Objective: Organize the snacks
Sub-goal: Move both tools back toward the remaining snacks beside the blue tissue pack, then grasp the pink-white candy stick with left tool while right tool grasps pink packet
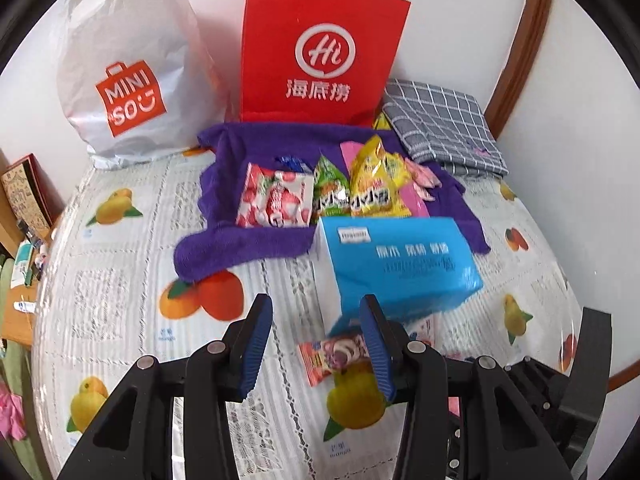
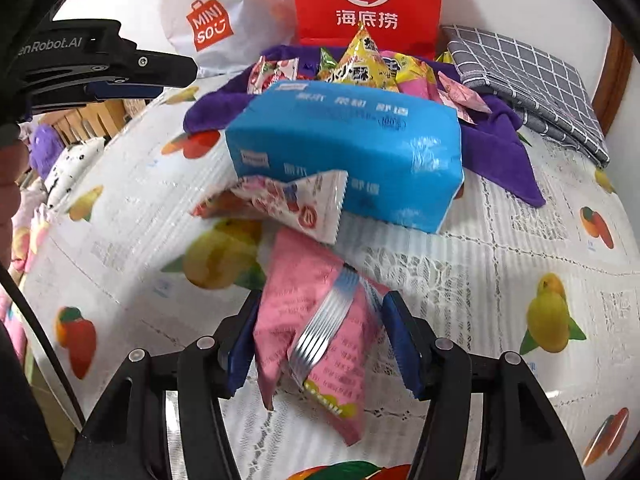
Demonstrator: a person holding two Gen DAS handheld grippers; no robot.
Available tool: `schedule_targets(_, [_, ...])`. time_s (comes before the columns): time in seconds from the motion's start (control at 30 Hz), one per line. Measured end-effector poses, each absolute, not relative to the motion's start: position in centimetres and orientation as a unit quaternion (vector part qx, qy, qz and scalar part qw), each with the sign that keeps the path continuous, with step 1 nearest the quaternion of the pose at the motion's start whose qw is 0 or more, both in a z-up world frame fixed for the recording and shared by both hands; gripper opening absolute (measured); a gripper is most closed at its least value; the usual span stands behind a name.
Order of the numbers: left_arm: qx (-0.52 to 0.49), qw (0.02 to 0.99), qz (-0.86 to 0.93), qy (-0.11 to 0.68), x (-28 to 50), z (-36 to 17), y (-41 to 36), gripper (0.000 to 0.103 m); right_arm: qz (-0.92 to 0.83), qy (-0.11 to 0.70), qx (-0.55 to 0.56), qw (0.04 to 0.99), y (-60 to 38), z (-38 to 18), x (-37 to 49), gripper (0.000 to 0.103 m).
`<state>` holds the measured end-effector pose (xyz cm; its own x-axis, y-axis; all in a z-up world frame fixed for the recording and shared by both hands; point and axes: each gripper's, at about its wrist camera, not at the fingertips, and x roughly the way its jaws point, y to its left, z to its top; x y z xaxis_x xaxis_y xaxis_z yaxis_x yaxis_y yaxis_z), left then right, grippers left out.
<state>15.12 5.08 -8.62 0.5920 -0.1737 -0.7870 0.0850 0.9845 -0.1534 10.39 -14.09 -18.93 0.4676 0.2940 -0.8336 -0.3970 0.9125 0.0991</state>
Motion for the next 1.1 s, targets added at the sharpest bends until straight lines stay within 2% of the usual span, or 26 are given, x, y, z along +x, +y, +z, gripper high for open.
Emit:
schedule_targets(0.07, [-0.051,0.886,-0.076,0.455,15.1,-9.5,4.8,0.043,0.202,0.472,-0.043,0.857,-14.6,-19.1,10.4,0.059])
schedule_targets(0.13, [-0.048,0.883,-0.081,0.459,15.1,-10.2,4.6,0.043,0.197,0.468,-0.028,0.861,-15.4,-18.9,10.5,0.053])
schedule_targets(0.2, [-0.04,0.881,-0.087,0.464,15.0,-11.2,4.4,0.043,0.193,0.461,-0.023,0.866,-16.8,-18.5,10.5,0.051])
schedule_targets(0.5, [-0.015,0.874,-0.141,0.466,15.7,-14.4,2.7,0.046,0.134,0.44,0.004,0.888,-24.0,-18.1,11.9,0.051])
schedule_targets(0.77, [0.017,0.872,-0.179,0.455,16.2,-15.6,0.7,0.056,0.11,0.429,0.04,0.896,-26.5,-19.3,13.4,0.051])
schedule_targets(0.87, [0.035,0.87,-0.197,0.452,15.6,-15.7,0.3,0.056,0.111,0.423,0.037,0.899,-26.3,-19.6,13.4,0.051])
schedule_targets(1.1, [-0.005,0.847,-0.232,0.478,14.7,-16.4,0.8,0.054,0.129,0.426,0.073,0.892,-27.3,-19.8,13.9,0.051])
